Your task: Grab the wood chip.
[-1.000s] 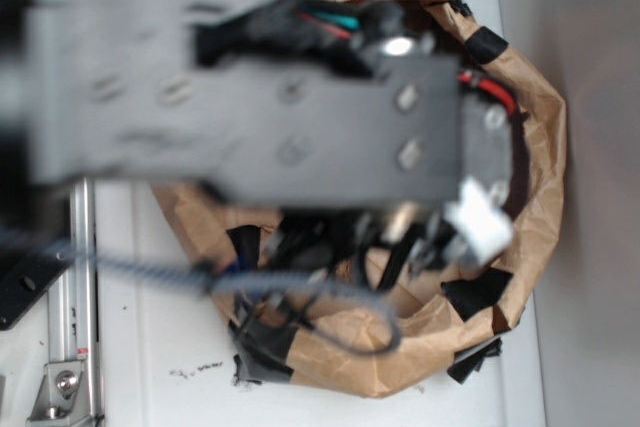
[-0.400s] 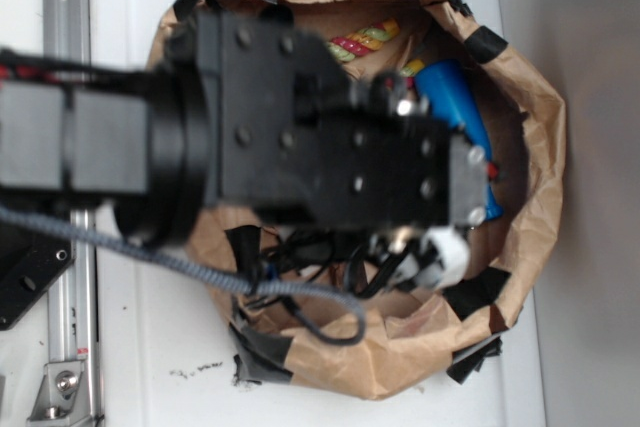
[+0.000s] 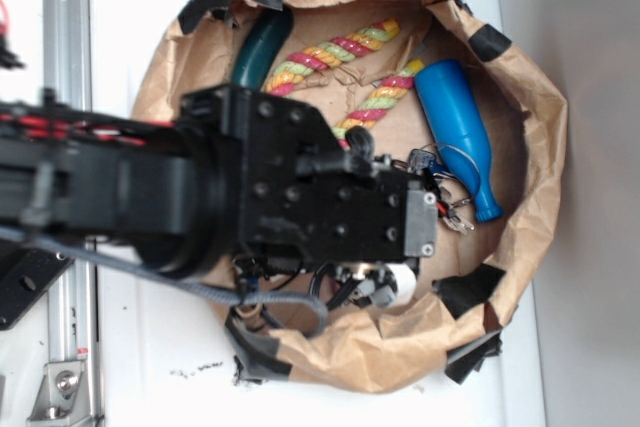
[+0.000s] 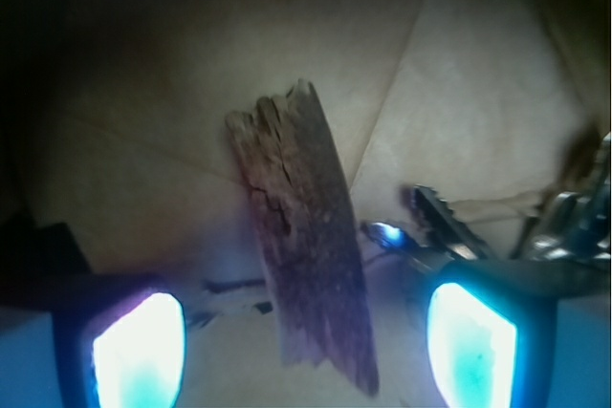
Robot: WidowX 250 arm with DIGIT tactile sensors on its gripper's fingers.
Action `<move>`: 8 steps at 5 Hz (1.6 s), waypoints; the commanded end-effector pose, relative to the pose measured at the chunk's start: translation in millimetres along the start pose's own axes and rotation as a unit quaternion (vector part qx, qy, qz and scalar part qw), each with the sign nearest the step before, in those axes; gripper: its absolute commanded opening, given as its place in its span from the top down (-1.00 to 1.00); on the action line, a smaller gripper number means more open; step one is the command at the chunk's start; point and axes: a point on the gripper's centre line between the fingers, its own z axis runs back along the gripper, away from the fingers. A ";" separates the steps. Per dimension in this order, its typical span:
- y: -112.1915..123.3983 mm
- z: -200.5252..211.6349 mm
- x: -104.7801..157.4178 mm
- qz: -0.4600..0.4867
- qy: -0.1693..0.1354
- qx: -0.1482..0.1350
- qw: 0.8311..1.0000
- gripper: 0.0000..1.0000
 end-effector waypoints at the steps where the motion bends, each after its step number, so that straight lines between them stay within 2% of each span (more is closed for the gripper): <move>1: -1.3 -15.5 35.4 -0.033 -0.044 0.026 0.998 -1.00; 2: 2.6 -2.0 47.9 -0.025 -0.070 0.029 0.997 1.00; 3: 0.0 1.2 46.0 -0.017 -0.074 0.031 0.997 1.00; 5: -1.2 3.6 41.5 -0.008 -0.053 0.037 0.998 1.00; 6: 0.5 53.6 18.7 0.089 -0.068 0.056 0.992 1.00; 7: 1.3 103.0 -3.0 0.213 -0.083 0.061 0.972 1.00; 8: 0.3 138.1 -11.4 0.306 -0.093 0.048 0.946 1.00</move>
